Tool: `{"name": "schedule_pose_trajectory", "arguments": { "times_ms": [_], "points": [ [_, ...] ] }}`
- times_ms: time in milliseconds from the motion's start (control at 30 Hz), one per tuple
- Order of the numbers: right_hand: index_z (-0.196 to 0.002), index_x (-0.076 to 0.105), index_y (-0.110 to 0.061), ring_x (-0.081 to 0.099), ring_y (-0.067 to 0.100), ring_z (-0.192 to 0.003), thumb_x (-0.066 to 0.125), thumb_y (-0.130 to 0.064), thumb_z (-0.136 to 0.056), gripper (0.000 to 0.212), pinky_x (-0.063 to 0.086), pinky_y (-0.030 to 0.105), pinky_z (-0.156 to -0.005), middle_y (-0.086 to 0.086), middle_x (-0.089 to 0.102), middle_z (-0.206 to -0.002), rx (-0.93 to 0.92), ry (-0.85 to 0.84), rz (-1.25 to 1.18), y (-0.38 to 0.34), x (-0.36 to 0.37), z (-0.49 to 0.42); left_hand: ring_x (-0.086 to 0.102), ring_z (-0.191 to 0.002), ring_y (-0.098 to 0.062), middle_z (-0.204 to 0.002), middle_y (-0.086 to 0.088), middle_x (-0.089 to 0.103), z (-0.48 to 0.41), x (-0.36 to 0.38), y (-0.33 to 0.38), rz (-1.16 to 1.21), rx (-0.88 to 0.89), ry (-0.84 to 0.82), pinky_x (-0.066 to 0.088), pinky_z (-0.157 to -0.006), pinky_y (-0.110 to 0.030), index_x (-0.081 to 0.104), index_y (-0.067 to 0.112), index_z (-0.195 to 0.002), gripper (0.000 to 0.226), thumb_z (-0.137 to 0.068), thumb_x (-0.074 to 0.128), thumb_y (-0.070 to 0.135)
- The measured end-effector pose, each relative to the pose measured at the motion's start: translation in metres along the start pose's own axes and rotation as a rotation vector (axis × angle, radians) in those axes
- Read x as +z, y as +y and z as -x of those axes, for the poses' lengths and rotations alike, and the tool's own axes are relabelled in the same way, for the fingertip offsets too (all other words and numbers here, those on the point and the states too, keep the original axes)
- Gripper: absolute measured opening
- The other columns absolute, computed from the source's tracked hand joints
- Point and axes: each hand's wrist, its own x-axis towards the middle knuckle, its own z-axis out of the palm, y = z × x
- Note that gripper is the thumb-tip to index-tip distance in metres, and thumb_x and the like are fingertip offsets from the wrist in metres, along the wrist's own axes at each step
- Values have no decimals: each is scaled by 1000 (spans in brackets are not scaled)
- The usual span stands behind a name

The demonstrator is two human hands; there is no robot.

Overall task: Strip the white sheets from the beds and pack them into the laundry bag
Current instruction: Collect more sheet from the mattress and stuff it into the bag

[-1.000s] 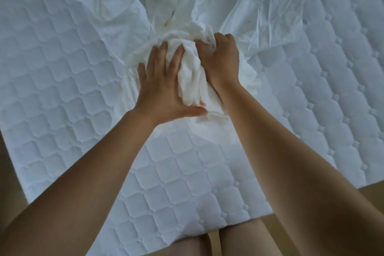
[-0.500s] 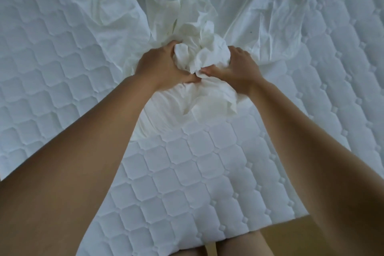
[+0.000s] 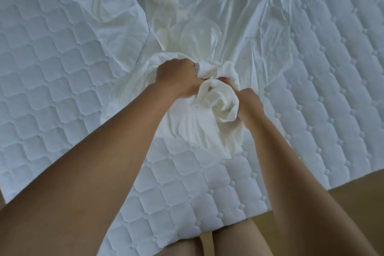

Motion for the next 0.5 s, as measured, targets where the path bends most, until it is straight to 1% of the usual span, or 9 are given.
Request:
{"name": "schedule_pose_trajectory", "arguments": {
  "times_ms": [67,133,200,233,267,333,400,433,500],
  "points": [
    [-106,58,-10,58,23,-71,49,-72,-79,68,46,30,-65,3,56,-74,52,-39,45,-5,-11,1,53,-89,-27,-96,-7,58,-2,1,4,-10,-34,-20,37,-75,-32,56,13,-99,50,-85,54,61],
    [-117,58,-9,61,25,-80,47,-65,-86,66,46,29,-71,7,63,-86,-45,135,22,-16,-25,-4,56,-107,-32,-113,-12,60,-10,-1,8,16,-115,-27,39,-88,-38,55,8,-115,44,-89,55,44],
    [-124,53,-10,59,22,-102,48,-56,-91,57,38,25,-81,6,63,-107,-288,433,-190,-28,-36,4,54,-114,-33,-118,-11,58,-20,-5,10,41,-177,-41,38,-97,-41,53,12,-119,34,-90,53,29],
    [-126,51,-13,56,18,-106,52,-52,-90,53,36,22,-83,2,60,-112,-477,533,-300,-33,-37,15,54,-113,-33,-111,-9,58,-25,-6,10,56,-182,-52,38,-98,-41,52,15,-113,27,-88,54,25],
    [-128,50,-15,53,15,-109,55,-50,-87,54,36,21,-88,-2,55,-115,-664,552,-321,-35,-32,26,56,-109,-32,-102,-7,57,-31,-6,11,73,-178,-62,40,-96,-41,51,18,-105,21,-86,54,24],
    [-134,47,-18,43,17,-120,58,-52,-84,62,31,26,-99,-1,46,-127,-853,419,-106,-28,-12,29,58,-100,-29,-91,-2,55,-41,-6,15,97,-194,-74,42,-91,-39,50,18,-97,16,-84,54,27],
    [-139,42,-24,26,25,-137,52,-51,-89,58,26,36,-108,5,32,-148,-791,236,125,-14,7,10,57,-88,-25,-85,1,55,-45,-8,17,84,-275,-94,42,-85,-35,55,19,-103,28,-85,52,40],
    [-139,41,-26,18,27,-141,48,-47,-93,51,25,41,-111,5,25,-154,-747,181,142,-10,11,1,56,-86,-24,-86,1,55,-46,-8,16,92,-295,-102,43,-85,-35,55,18,-109,40,-85,50,50],
    [-139,41,-27,20,25,-141,44,-41,-96,45,27,38,-109,1,24,-154,-695,120,68,-13,11,-19,56,-96,-27,-100,-1,58,-48,-5,8,176,-269,-96,44,-90,-37,53,17,-122,66,-83,45,69]
  ]
}}
